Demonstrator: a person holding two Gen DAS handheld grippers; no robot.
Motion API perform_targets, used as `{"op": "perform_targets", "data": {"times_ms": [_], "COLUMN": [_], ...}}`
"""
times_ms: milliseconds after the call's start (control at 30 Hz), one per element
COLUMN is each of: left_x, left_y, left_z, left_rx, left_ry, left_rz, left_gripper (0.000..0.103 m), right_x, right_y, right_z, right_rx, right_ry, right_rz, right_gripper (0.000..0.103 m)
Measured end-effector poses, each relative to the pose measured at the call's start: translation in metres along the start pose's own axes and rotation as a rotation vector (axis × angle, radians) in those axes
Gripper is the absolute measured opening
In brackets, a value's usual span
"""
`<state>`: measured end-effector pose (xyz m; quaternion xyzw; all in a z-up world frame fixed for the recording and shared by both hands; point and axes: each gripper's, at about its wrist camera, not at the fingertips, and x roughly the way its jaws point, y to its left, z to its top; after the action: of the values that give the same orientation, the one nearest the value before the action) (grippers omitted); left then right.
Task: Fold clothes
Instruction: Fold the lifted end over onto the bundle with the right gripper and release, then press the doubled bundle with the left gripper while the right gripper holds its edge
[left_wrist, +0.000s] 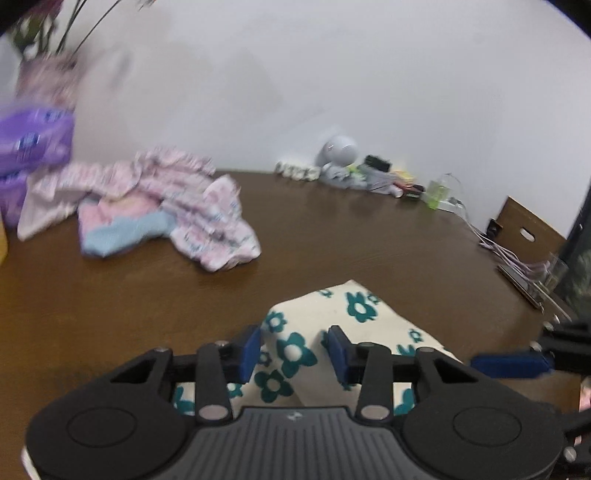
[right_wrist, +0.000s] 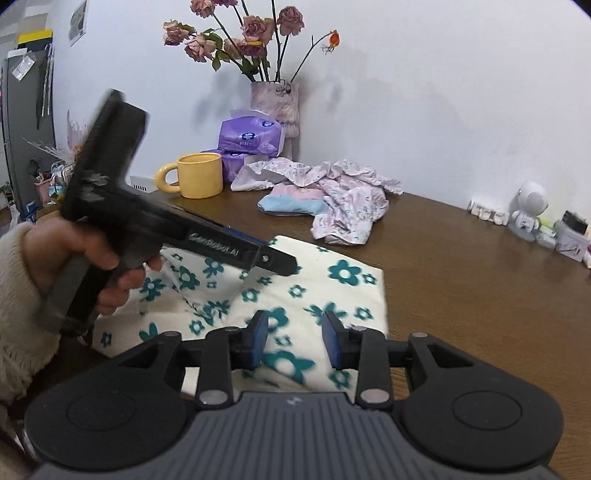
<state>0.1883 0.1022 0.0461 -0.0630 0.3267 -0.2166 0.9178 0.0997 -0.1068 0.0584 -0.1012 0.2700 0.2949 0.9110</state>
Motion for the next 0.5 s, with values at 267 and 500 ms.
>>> {"op": "perform_targets", "data": {"times_ms": [267,500], "left_x": [-0.011,-0.011], "left_y": [0.01,-0.006], "left_z": [-0.006,0.007], "left_rx": [-0.116,-0.108], "left_ry": [-0.052,-0.088], "left_rz": [0.027,0.162], "left_gripper": [0.038,0.031], "right_x": [0.001,-0.003], "right_y": [-0.001,-0.014], "right_z": [-0.012,-0.02], "right_rx": [-0.015,0.025], "right_ry": [-0.03,-0.059], "right_rz": [0.074,0.099], "right_gripper": [0.032,0.032]}}
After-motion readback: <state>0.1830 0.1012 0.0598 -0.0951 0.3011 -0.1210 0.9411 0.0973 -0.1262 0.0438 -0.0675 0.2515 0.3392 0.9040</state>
